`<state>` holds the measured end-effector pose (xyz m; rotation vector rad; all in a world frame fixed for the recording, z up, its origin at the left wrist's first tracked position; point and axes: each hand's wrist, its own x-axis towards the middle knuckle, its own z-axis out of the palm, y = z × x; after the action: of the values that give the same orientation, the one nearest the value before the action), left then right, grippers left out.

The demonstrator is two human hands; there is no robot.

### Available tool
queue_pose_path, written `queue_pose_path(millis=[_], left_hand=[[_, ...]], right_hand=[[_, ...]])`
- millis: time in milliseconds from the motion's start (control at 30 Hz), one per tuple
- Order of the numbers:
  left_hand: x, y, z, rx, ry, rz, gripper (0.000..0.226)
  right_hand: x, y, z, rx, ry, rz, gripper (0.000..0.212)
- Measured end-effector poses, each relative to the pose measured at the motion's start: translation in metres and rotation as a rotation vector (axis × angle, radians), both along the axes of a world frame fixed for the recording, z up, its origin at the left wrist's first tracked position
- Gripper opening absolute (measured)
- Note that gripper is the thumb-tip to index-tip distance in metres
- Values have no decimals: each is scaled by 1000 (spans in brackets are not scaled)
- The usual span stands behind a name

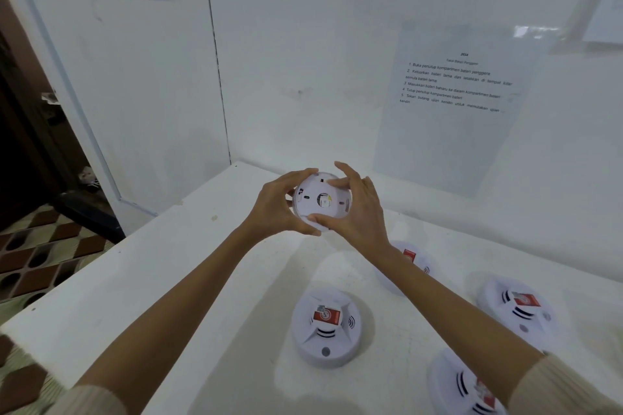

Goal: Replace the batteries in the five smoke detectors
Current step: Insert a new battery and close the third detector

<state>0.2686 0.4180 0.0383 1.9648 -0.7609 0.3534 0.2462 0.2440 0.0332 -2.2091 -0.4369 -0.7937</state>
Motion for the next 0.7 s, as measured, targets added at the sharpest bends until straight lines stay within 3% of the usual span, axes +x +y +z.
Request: queue_pose_path(millis=[167,333,433,533,633,700], left_hand=[[-3,-2,5,-54,39,16,97],[1,1,8,-112,71,42,97],[3,4,8,-112,115,34,98],[2,3,5,-101,166,8,98],[2,3,9,-115,297,1,85],[4,4,14,-114,392,-16,60]], right_hand=[[0,-12,3,57,-25,134,78],[-3,-34,-10,-194,-129,93,79],[1,-48,-19,-369,-259,69,62],[6,-50,-18,-368,-351,47,42],[6,-47,-10,-279,-286,104,35],[3,-43,-4,-215,-183,171,36]])
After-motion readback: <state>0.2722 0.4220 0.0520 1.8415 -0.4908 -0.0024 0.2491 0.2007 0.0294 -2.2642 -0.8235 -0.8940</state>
